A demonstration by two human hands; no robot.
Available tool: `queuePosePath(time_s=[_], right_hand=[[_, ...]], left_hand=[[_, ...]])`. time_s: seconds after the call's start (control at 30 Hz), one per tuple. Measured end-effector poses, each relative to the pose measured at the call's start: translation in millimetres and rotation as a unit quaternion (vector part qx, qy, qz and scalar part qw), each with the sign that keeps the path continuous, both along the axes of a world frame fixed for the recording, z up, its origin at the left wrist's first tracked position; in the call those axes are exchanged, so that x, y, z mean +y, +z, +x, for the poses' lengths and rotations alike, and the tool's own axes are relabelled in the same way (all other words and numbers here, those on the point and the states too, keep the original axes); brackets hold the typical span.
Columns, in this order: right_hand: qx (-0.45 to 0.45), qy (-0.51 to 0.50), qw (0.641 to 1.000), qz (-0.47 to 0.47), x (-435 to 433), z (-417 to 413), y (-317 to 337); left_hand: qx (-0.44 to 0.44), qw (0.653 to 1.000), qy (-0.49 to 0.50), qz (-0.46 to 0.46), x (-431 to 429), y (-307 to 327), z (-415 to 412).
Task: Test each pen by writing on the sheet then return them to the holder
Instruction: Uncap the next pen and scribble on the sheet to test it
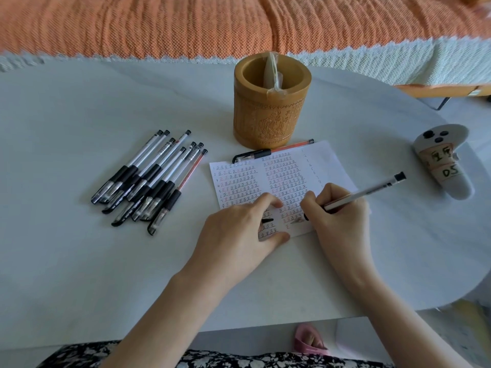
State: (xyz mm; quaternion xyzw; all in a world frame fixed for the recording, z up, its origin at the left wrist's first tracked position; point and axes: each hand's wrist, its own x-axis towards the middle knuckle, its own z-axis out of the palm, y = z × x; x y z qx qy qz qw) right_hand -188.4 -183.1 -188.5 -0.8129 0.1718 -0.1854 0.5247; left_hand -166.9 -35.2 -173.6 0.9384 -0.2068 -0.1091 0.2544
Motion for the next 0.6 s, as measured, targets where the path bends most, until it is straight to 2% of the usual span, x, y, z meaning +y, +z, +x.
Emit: queuePosePath(time_s=[0.6], right_hand=[[-0.027,0.002,0.999,-0.034,0.2,1.0,-2.9]], left_hand=[[0.003,1.0,-0.002,0.009,0.7,1.0,0.3]])
